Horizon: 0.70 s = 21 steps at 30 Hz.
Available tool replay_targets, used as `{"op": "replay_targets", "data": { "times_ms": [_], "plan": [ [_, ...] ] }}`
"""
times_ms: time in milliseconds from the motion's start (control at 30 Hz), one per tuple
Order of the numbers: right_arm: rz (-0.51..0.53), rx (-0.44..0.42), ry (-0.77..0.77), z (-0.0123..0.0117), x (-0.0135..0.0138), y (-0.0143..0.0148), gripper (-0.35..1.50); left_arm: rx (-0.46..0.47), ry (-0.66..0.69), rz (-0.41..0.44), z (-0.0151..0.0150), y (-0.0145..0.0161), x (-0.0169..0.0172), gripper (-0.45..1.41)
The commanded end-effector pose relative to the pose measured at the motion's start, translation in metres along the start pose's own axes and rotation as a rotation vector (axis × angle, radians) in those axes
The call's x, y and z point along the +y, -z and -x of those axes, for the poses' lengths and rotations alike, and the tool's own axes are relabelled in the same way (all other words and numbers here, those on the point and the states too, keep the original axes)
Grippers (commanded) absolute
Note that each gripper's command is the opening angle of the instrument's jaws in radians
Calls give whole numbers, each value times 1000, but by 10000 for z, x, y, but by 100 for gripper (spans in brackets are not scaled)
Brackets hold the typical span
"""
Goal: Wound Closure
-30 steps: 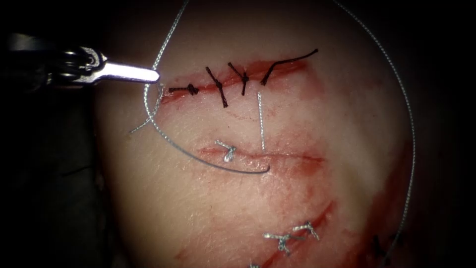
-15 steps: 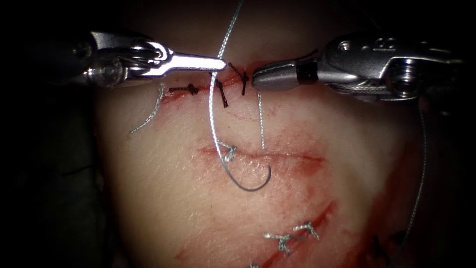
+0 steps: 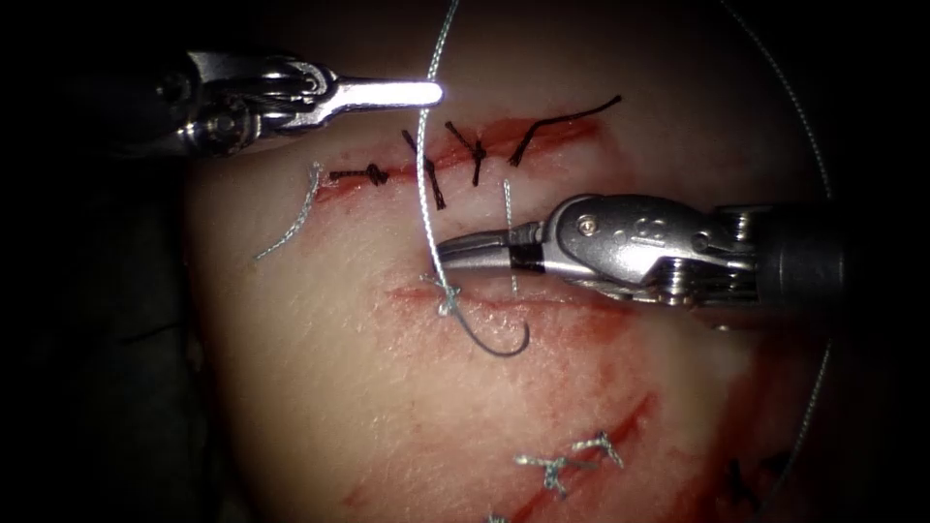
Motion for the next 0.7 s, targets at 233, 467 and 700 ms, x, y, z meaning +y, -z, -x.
{"op": "replay_targets", "data": {
  "times_ms": [233, 467, 700],
  "plan": [
    [-48, 129, -6, -6, -16, -32, -35, 62, -192, -67, 14, -16, -43, -45],
    [144, 171, 36, -6, -11, -34, -35, 48, -300, -194, 44, -9, -88, -45],
    [356, 140, 47, -10, -6, -29, -35, -14, -283, -375, 67, -1, -101, -45]
  ]
}}
